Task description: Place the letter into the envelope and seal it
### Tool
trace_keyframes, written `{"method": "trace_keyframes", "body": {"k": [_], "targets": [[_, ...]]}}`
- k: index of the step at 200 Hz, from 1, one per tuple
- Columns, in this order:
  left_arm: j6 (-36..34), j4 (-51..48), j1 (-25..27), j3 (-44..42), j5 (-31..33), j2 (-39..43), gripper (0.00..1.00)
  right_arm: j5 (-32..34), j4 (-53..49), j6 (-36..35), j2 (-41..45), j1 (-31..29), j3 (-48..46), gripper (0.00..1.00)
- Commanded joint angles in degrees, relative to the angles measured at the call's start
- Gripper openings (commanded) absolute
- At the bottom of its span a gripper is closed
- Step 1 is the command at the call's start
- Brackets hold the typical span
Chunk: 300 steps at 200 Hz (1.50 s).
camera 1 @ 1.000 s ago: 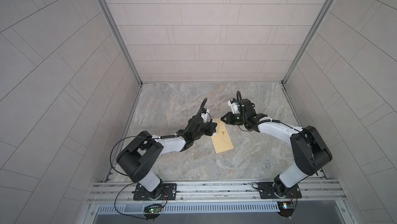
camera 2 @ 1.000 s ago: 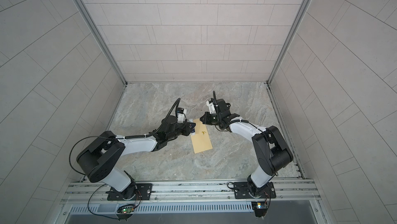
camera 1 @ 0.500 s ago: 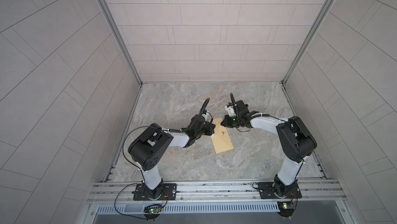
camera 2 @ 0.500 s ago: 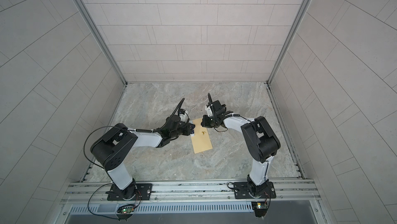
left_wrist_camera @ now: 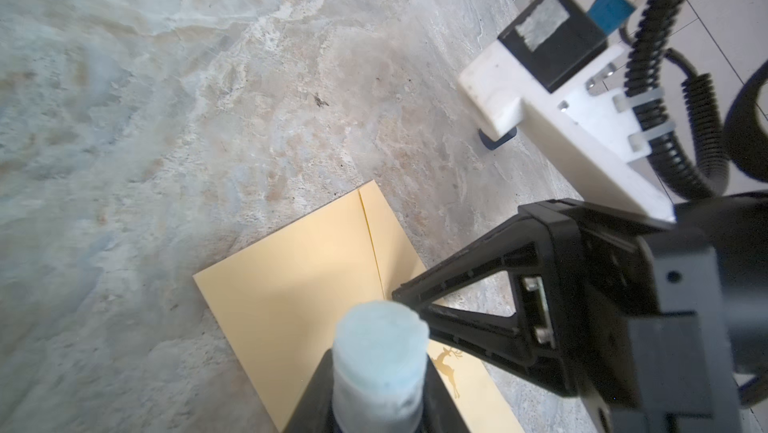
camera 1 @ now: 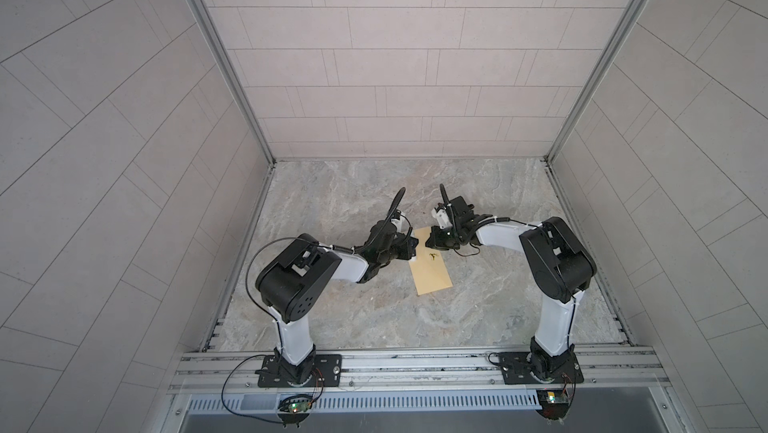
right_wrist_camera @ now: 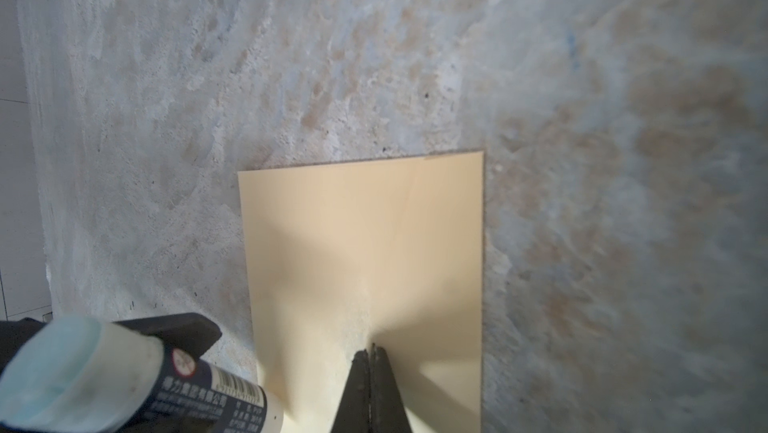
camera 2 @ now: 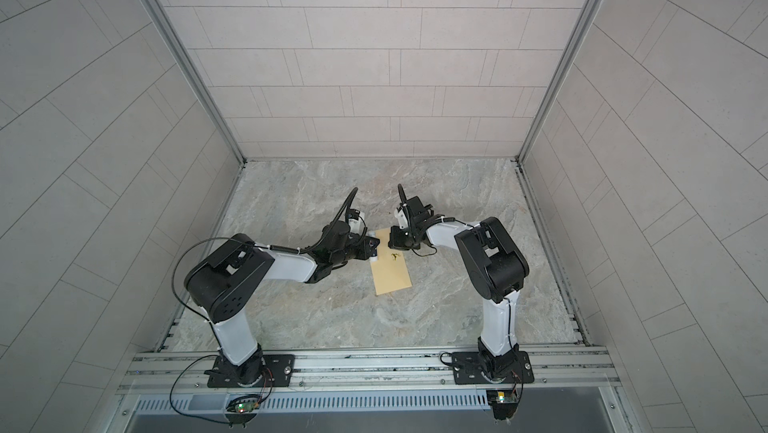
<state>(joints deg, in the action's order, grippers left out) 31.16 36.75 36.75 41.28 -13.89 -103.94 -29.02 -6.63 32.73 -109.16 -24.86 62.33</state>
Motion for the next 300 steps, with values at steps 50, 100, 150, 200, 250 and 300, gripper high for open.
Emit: {"method": "trace_keyframes", "body": {"k": [50,100,150,200,250,300], "targets": [[-0.3,-0.2,-0.2,-0.1,0.6,-1.9,0.00,-0.1,-0.4,-1.7,0.0,-0.6,-3.6,0.00],[-0.4,0.0,-0.4,-0.7,0.9,-1.3,0.00,-2.7,1.1,-1.0,3.3,-0.8,-7.1,0.00],[-0.3,-0.1,-0.3,-0.7,0.6,-1.0,0.00,-3.1,2.1,0.1,6.2,-2.1,-11.1,0.00],[-0.1,0.1,-0.4,-0.8,0.7,-1.2,0.00,-3.2,2.0,0.1,5.6,-1.2,-10.1,0.00],[-0.3,-0.4,-0.4,-0.5,0.6,-0.9,0.00,-4.3,1.8,0.4,3.7,1.8,-7.1,0.00],[-0.7,-0.9,-0.3,-0.6,0.9,-0.6,0.00,-4.3,0.7,0.2,0.7,4.0,-3.1,0.00]]}}
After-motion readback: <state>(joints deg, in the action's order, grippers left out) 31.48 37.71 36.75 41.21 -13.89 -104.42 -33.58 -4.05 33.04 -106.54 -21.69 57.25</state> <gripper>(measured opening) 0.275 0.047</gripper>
